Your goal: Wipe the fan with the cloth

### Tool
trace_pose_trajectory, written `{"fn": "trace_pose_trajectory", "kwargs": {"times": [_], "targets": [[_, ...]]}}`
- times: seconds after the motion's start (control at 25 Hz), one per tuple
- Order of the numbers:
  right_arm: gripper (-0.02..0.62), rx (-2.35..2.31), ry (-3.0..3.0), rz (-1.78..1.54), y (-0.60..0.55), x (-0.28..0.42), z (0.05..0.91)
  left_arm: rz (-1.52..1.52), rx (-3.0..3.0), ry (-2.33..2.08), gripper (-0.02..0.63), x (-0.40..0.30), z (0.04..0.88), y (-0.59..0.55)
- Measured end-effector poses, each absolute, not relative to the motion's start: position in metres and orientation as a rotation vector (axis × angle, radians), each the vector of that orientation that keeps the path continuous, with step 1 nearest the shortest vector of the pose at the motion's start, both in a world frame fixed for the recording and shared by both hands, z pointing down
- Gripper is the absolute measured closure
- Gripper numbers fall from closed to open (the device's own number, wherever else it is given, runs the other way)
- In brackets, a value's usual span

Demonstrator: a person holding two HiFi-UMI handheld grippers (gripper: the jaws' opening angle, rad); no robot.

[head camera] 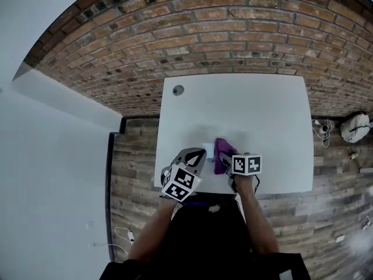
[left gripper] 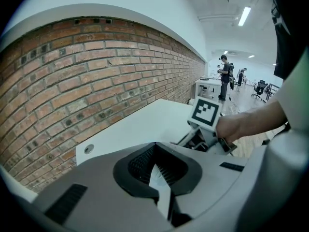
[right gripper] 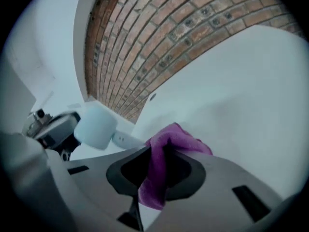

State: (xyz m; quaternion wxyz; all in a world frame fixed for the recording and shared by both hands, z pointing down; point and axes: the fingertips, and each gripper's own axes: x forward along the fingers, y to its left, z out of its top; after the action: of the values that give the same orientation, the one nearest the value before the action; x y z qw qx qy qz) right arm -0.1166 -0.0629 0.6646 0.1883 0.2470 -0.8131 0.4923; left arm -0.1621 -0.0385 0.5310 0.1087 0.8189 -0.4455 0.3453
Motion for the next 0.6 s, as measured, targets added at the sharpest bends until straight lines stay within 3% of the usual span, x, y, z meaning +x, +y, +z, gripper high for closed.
{"fn": "trace_pose_trajectory", "kwargs": {"times": [0.2, 0.6], "targets": [[0.531, 0.729, -2.3, 1.298, -0.109, -0.133, 0.667, 1.009, 2.398, -1.322, 0.601, -0.161, 0.532, -0.038], [0.531, 0.463, -2.199, 1.348, -0.001, -0.13, 0.686, 0.985, 2.418, -1.316, 0.601, -0.165, 0.529, -0.036]]}}
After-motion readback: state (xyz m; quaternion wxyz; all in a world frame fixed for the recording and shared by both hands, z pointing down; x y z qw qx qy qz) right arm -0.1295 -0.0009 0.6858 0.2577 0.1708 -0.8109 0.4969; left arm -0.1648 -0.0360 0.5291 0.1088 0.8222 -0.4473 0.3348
